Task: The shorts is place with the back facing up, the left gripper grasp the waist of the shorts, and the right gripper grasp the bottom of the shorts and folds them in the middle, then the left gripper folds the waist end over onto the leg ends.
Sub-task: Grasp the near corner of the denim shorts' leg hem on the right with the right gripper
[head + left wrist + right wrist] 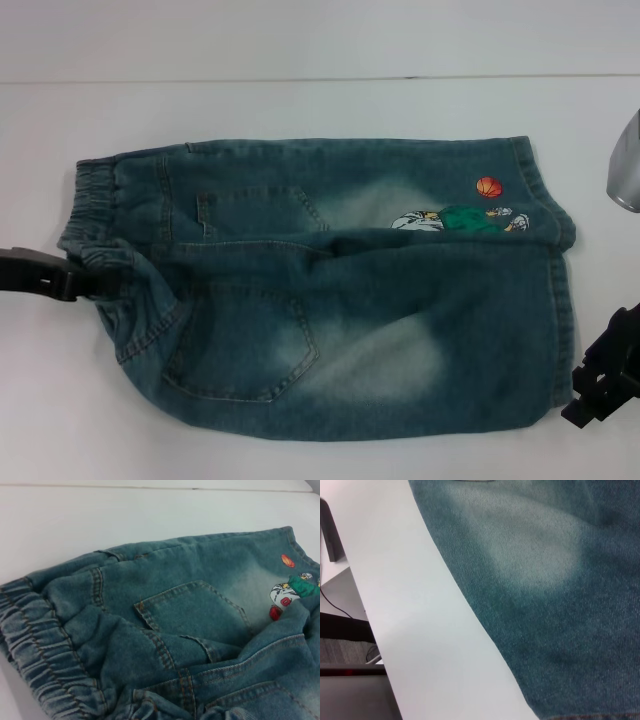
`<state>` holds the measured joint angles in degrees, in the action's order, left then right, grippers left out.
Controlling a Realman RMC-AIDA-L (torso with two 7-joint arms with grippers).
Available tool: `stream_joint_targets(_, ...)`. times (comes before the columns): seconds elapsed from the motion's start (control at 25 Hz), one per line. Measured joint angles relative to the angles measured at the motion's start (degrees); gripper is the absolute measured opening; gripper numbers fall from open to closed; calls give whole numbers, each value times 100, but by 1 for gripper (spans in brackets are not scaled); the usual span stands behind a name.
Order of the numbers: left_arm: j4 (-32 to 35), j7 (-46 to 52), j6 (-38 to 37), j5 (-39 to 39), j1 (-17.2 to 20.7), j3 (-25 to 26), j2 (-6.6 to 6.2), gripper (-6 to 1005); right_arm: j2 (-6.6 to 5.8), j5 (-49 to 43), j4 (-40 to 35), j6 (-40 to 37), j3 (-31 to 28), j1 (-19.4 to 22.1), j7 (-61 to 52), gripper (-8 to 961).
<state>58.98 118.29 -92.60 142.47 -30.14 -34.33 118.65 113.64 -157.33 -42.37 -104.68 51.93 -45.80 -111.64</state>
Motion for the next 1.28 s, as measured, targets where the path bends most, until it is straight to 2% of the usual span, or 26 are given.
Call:
stream_joint_targets(0.76, -37, 1, 5, -22, -44, -12, 0, 75, 3, 0, -76, -81, 56, -25, -7, 435)
stream_joint_targets(1.28, -45, 2, 5, -32, -45, -12, 0, 76, 102, 0, -8, 145, 182, 15, -5, 407)
